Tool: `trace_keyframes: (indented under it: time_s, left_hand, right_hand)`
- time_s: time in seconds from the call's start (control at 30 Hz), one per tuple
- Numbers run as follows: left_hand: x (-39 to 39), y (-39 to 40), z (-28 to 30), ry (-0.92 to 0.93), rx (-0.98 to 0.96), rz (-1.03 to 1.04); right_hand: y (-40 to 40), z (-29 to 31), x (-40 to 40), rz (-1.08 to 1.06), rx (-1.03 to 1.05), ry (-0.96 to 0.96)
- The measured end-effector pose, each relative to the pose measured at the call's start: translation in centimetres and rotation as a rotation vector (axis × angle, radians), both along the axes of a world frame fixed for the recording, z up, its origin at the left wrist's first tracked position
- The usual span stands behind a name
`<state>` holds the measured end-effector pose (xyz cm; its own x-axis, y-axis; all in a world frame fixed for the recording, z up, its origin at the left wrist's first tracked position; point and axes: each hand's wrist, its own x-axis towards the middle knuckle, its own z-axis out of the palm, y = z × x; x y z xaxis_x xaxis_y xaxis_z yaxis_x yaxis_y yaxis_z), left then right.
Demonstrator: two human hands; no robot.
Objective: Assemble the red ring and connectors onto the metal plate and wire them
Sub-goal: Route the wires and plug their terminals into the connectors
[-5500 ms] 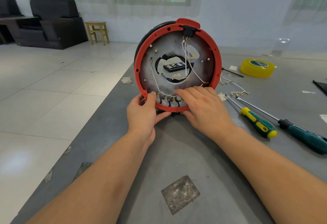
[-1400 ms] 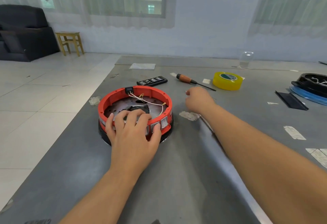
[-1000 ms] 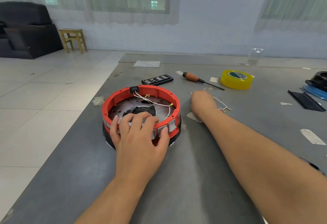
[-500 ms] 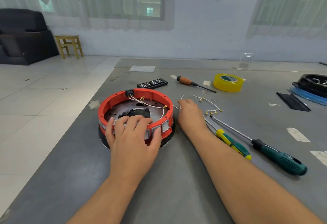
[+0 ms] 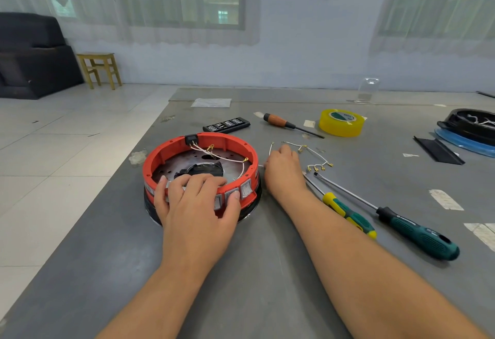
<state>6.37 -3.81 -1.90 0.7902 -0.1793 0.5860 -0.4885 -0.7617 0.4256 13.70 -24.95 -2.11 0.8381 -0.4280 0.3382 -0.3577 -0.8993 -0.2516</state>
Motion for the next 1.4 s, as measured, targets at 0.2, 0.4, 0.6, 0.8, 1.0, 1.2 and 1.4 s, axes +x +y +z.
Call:
trace_keyframes:
  time_s: [0.2, 0.4, 0.6, 0.8, 1.0, 1.2, 1.4]
  left_hand:
    - [0.4, 0.3, -0.3, -0.029, -0.066, -0.035]
    - [0.3, 1.0, 0.5, 0.02, -0.338, 0.025]
    - [0.5, 2.8, 0.6, 0.174, -0.724, 0.163]
    - [1.9, 4.5, 0.9, 0.539, -0.869, 0.092]
    - [3.4, 6.0, 1.1, 0.761, -0.632, 0.087]
    - [3.0, 5.9, 0.6, 0.7, -0.864, -0.026]
    - [2.2, 6.1, 1.1, 0.606, -1.029, -0.223]
  right_hand:
    - [0.9, 0.1, -1.7, -0.011, 0.205, -0.236]
    - [3.0, 0.0, -4.7, 0.02, 0.434, -0.362]
    - [5.4, 0.0, -7.6, 0.047, 0.891, -0.425]
    - [4.8, 1.0, -8.7, 0.134, 1.264, -0.4]
    - [4.3, 1.6, -8.8, 0.134, 1.449, -0.363]
    - [4.2, 1.3, -8.3, 0.162, 1.295, -0.285]
    - [4.4, 1.2, -8.6, 0.276, 1.358, -0.37]
